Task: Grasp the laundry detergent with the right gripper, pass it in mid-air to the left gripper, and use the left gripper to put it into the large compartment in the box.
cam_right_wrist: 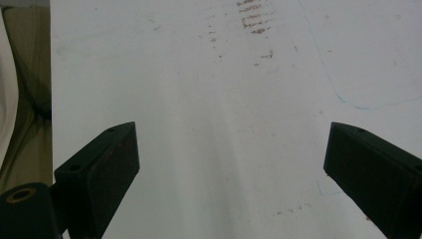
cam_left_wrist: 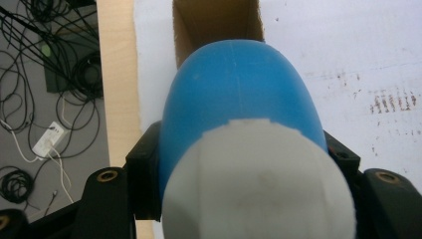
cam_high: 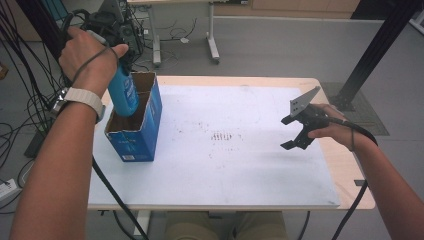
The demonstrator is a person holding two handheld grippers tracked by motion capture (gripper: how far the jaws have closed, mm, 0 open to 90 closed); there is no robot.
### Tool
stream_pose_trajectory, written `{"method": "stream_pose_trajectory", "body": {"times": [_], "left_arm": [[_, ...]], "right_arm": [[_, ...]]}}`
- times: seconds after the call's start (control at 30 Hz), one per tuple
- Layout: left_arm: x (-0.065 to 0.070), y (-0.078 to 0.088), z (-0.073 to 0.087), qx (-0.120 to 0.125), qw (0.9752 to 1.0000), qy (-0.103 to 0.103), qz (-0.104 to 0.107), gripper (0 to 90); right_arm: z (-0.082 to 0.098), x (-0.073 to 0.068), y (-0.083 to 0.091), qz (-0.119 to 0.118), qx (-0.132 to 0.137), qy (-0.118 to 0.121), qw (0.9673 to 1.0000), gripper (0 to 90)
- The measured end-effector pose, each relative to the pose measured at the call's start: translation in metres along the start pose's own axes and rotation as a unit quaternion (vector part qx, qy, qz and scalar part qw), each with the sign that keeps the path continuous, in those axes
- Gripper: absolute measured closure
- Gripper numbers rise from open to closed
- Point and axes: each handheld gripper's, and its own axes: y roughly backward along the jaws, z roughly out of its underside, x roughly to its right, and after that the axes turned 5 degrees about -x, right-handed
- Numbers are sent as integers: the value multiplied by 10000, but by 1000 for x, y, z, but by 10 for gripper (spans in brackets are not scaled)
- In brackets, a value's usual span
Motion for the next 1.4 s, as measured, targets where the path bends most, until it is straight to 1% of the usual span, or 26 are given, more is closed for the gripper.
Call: {"method": "stream_pose_trajectory", "body": {"times": [0.23,0.5,0.53,0.6,0.63,0.73,0.8,0.97,1.17,1.4], "left_arm": [[-1,-9,0,-6,10000,-18,-16,375],[-1,-24,2,-40,10000,-18,-3,375],[-1,-26,2,-39,10000,-26,-4,375],[-1,-30,3,-38,10000,-15,-5,375],[-1,-31,3,-40,10000,-16,-5,375],[0,-38,4,-58,10000,-35,-9,375],[1,-43,4,-86,10000,-32,-3,375],[2,-56,6,-77,9999,-75,0,375],[2,-74,9,-124,9999,-69,47,375],[3,-92,13,-135,9999,-62,38,375]], "right_arm": [[1,0,0,-12,9,-27,10000,75],[4,0,-1,-7,1,-84,10000,74],[4,0,-1,-1,0,-61,10000,75],[5,0,-1,-6,-4,-100,9999,74],[5,0,-1,0,-10,-80,10000,75],[6,0,-1,-2,-6,-116,9999,74],[6,0,-2,-1,-1,-97,10000,75],[8,-1,-2,-6,-9,-124,9999,74],[10,-2,-3,-19,-16,-176,9998,74],[12,-1,-3,-9,-27,-183,9998,75]]}}
